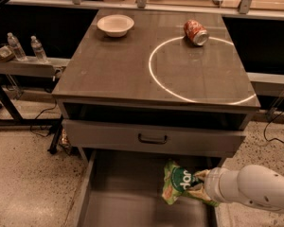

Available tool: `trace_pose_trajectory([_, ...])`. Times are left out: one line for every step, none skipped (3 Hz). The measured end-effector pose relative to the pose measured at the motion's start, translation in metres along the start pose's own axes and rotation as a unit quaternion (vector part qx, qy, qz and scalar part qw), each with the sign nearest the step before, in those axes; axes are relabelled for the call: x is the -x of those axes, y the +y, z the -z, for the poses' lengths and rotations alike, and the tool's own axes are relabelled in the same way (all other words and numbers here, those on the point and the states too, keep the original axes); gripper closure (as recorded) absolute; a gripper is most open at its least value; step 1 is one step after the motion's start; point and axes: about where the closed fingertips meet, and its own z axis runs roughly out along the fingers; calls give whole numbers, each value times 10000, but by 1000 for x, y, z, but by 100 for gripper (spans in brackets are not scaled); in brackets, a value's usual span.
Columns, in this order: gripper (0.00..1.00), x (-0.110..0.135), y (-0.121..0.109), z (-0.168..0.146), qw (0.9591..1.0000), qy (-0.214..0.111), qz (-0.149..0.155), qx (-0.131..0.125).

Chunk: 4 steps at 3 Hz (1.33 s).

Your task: Pick green rice chip bag from middle drawer and place on counter

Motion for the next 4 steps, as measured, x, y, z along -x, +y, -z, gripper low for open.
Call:
trace_pose_trajectory([100,0,0,0,10000,0,0,0])
trace_pose_trajectory([100,-11,-22,35,9993,184,42,-312])
trace_pose_trajectory([100,-11,-49,88,9958,411,257,-779])
trace_pose_trajectory([100,-10,-80,146,9847,834,575,-1419])
